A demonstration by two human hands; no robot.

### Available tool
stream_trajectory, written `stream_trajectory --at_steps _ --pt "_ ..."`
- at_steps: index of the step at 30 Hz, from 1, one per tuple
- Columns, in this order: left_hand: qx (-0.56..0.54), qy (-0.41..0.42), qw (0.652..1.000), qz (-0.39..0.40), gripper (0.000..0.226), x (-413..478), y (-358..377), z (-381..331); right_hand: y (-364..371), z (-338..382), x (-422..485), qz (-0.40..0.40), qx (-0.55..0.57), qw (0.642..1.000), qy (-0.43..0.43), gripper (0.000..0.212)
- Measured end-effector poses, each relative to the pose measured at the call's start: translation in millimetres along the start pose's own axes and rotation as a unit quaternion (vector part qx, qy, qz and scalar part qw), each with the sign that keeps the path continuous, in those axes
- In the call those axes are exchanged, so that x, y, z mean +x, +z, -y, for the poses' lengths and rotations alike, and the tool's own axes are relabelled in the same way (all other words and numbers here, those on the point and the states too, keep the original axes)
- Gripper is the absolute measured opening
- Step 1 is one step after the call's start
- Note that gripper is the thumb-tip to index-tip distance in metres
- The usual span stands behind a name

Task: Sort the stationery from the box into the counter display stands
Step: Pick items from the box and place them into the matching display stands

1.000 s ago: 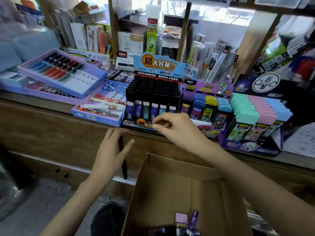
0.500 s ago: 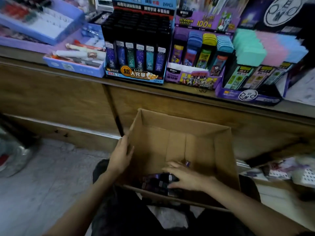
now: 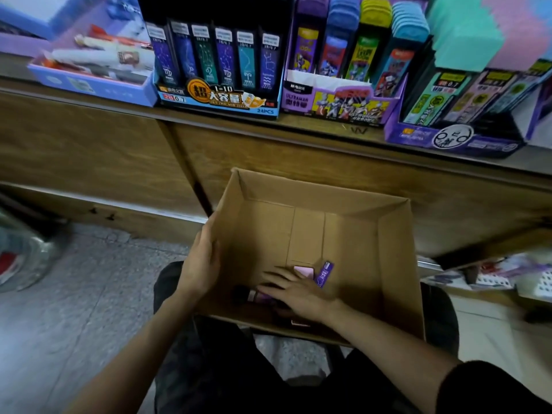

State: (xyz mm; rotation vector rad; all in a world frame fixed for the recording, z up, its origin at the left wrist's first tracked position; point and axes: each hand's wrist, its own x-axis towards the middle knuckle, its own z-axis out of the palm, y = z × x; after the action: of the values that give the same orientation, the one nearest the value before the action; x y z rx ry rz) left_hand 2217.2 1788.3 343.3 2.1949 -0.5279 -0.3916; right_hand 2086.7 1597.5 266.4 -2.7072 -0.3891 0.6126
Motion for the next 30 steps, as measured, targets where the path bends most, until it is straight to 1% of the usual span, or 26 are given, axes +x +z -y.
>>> stream_trajectory --at_steps 1,4,6,8,9,10,11,12,13,14,15,16,17,19,20,22,24,26,30 --pt "-0.002 -0.002 1.000 0.004 0.056 0.0 0.2 -0.2 -0.4 -3.2 -0.9 -0.024 -0.009 1.000 0.006 0.059" --pt "0.013 -0.016 1.000 0.007 0.056 -0.6 1.2 -1.5 2.6 -17.1 -2.3 -0.078 0.010 0.994 0.080 0.056" --pt "0.083 -0.005 0.996 -0.026 0.056 -1.5 2.8 -5.2 -1.3 -25.1 -2.9 -0.086 0.025 0.989 0.115 0.057" --pt "0.191 0.052 0.979 -0.056 0.053 -2.3 6.4 -10.8 -9.4 -33.5 -4.9 -0.099 0.053 0.984 0.141 0.060" --pt "0.217 0.091 0.970 -0.061 0.050 -1.7 9.6 -13.5 -13.6 -37.0 -7.9 -0.117 0.082 0.976 0.164 0.061" --pt "0.234 0.126 0.963 -0.051 0.045 -0.7 13.5 -17.6 -16.8 -39.6 -13.3 -0.142 0.107 0.964 0.196 0.062" --pt "0.245 0.154 0.957 -0.023 0.039 1.1 18.6 -21.5 -18.0 -43.7 -20.3 -0.176 0.113 0.947 0.242 0.060" --pt "0.250 0.170 0.953 0.020 0.035 3.8 25.1 -25.8 -17.8 -47.8 -28.4 -0.214 0.106 0.923 0.303 0.055" --pt "0.250 0.176 0.950 0.070 0.035 7.4 34.1 -28.7 -16.9 -51.4 -37.3 -0.250 0.096 0.889 0.371 0.048" --pt "0.247 0.174 0.946 0.118 0.039 11.7 45.1 -30.0 -15.6 -54.5 -46.3 -0.273 0.114 0.850 0.436 0.043" --pt "0.247 0.168 0.941 0.159 0.044 16.3 57.4 -29.5 -14.8 -56.7 -54.0 -0.281 0.158 0.815 0.481 0.040" --pt "0.255 0.158 0.933 0.199 0.049 20.4 69.2 -29.1 -13.2 -57.6 -58.8 -0.271 0.219 0.789 0.506 0.039" --pt "0.269 0.145 0.922 0.238 0.054 24.4 80.0 -28.2 -10.7 -57.7 -61.0 -0.246 0.267 0.779 0.511 0.038" --pt "0.294 0.111 0.900 0.301 0.066 31.2 97.2 -24.1 -7.6 -54.4 -59.0 -0.205 0.286 0.794 0.495 0.041" --pt "0.308 0.097 0.892 0.316 0.070 33.7 103.2 -21.3 -6.9 -52.0 -55.5 -0.199 0.284 0.800 0.490 0.046" --pt "0.351 0.104 0.878 0.309 0.072 36.5 110.6 -16.1 -7.8 -44.7 -46.0 -0.172 0.267 0.819 0.479 0.063" --pt "0.379 0.119 0.869 0.297 0.066 36.5 113.1 -11.5 -6.1 -35.8 -35.1 -0.129 0.231 0.853 0.450 0.078" --pt "0.370 0.107 0.874 0.298 0.065 35.3 114.3 -6.2 -2.1 -29.5 -27.5 -0.120 0.215 0.872 0.424 0.080" --pt "0.305 0.049 0.902 0.303 0.064 31.7 114.7 -1.7 3.2 -29.2 -26.3 -0.136 0.258 0.867 0.404 0.081"
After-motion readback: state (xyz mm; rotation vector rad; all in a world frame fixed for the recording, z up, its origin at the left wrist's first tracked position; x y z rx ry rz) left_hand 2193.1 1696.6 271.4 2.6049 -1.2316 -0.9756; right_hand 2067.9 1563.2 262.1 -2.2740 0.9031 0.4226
